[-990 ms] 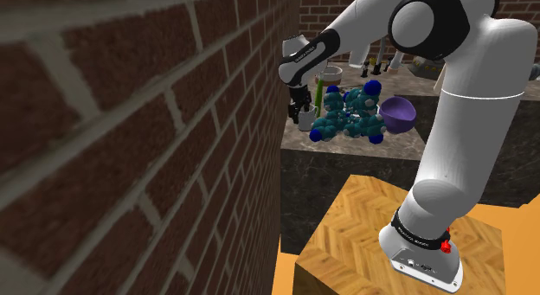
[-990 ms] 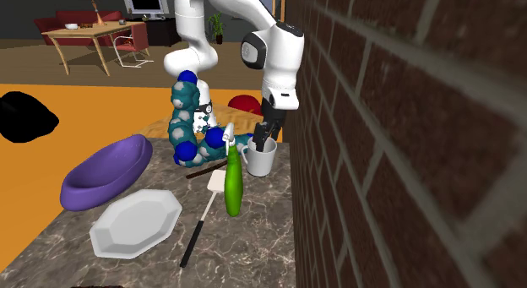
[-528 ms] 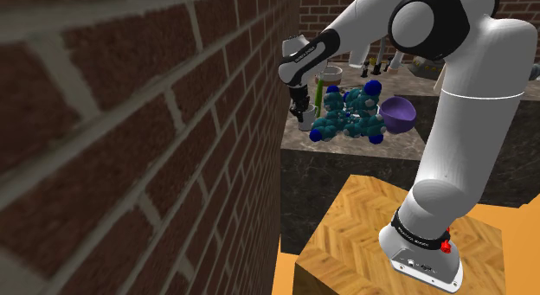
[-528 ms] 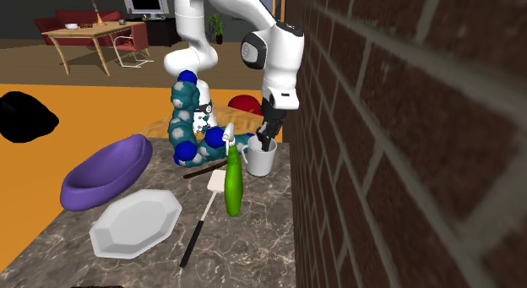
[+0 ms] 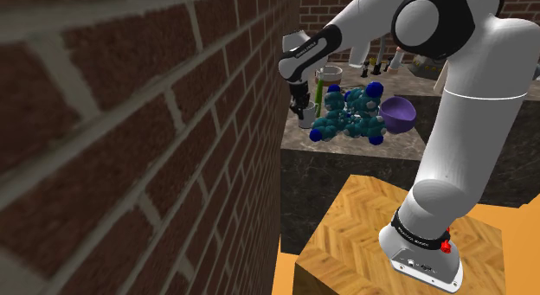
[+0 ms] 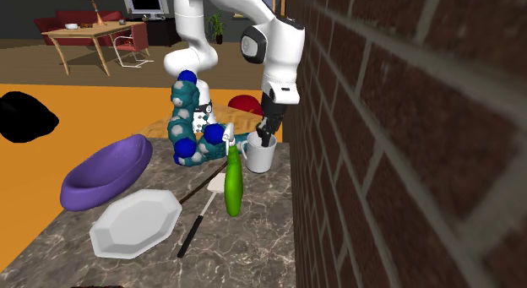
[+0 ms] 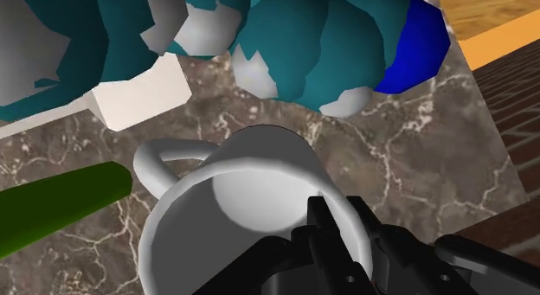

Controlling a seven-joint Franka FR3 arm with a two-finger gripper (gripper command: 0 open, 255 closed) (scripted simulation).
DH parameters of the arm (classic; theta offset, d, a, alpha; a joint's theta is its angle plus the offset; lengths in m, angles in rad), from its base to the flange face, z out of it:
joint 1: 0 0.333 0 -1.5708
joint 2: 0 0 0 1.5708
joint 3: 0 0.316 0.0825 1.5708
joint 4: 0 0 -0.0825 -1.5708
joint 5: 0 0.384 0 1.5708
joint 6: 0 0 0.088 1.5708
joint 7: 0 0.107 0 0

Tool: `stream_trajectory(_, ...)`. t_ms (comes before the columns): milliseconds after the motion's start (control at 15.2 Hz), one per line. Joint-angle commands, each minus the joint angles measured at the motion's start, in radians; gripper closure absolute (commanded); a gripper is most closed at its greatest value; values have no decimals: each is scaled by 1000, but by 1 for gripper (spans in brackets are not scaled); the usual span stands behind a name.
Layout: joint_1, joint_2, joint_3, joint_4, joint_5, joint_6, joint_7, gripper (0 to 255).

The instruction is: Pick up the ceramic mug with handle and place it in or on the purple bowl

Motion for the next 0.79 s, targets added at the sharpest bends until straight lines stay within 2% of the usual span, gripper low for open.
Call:
stream_trajectory(0,1,-14,0,12,-2,-26,0,255)
stream_trajectory(726,4,-70,0,95,-6,-163,-9,255)
